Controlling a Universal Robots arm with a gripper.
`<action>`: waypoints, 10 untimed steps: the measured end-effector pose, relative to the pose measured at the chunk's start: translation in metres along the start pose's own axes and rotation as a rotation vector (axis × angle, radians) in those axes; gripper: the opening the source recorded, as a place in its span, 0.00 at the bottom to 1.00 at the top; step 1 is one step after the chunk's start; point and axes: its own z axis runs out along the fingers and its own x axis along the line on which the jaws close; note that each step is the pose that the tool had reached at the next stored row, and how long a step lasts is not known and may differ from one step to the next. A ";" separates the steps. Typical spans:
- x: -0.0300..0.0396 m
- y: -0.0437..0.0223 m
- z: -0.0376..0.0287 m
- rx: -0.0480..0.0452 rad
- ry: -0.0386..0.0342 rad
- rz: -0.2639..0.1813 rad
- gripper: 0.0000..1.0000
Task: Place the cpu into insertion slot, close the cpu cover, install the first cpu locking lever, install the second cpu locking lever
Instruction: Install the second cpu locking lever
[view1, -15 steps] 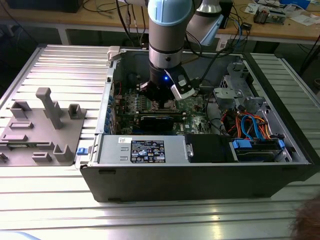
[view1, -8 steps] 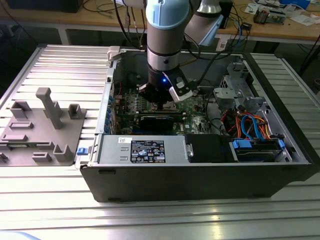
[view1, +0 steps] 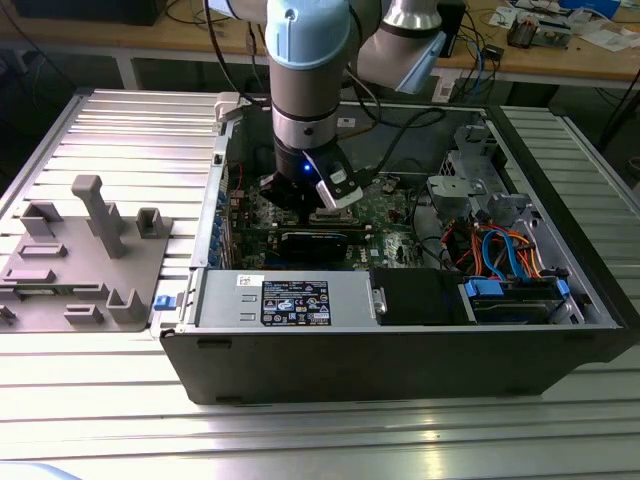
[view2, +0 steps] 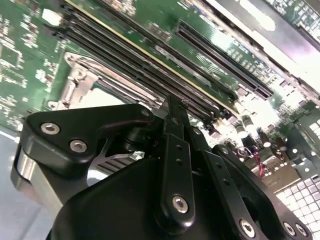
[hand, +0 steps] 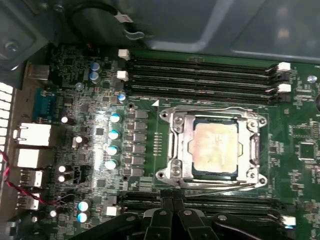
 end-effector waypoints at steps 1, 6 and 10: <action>0.0028 0.0004 0.0017 0.0001 0.0002 -0.001 0.11; 0.0055 0.0048 0.0069 -0.0005 0.0027 -0.021 0.11; 0.0051 0.0115 0.0098 -0.0014 0.0046 -0.037 0.11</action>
